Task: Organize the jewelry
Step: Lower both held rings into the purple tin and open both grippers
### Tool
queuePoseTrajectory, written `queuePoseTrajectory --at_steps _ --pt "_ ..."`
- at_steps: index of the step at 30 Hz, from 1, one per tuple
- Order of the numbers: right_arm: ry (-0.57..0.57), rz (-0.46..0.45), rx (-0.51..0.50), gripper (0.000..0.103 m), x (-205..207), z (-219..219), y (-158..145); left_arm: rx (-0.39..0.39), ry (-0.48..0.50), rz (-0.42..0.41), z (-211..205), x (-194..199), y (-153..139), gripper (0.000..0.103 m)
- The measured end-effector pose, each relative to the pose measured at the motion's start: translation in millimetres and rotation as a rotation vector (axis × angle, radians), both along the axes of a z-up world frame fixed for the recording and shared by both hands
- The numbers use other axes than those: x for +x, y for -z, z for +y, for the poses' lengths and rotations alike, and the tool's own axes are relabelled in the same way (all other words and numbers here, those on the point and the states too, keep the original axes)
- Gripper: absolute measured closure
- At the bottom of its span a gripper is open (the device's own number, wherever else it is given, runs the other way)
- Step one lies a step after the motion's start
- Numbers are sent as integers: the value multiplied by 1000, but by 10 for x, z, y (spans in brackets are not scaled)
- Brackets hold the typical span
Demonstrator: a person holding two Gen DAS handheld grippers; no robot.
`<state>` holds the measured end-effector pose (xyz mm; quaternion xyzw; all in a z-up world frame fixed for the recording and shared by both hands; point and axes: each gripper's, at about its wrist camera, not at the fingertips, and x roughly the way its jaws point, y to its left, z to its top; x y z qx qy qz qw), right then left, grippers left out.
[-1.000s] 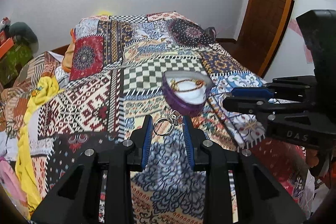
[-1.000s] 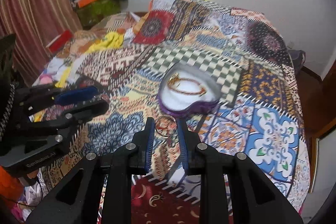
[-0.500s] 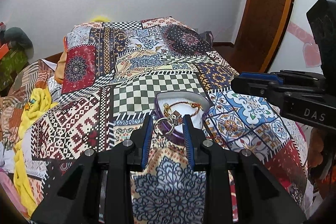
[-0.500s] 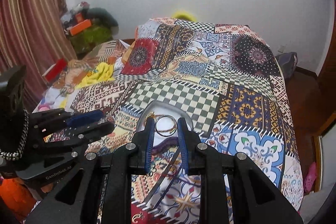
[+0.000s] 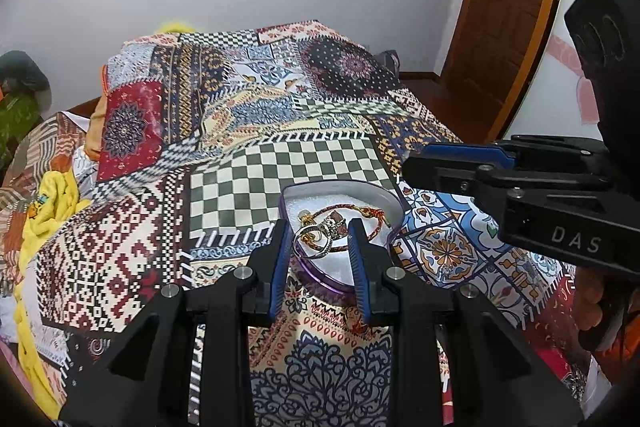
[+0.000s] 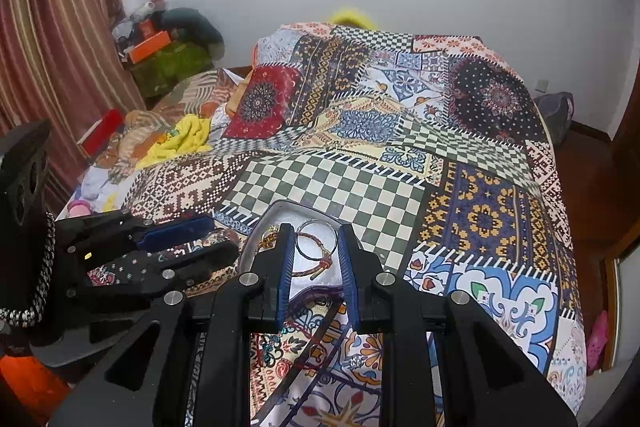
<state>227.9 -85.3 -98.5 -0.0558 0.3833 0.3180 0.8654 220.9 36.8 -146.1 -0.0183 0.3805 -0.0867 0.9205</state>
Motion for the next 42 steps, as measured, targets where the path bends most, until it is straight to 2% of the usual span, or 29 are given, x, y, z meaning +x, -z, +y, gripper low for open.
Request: queuePoseTrajectory --at_steps 13,29,42 --pt "-12 37 -11 83 140 8 114 8 23 42 -79 191 166 75" --pt "-59 85 -50 83 169 137 284 19 -50 -6 144 151 26 75" --pt "-112 107 -116 83 74 293 361 1 -62 28 240 101 71 75"
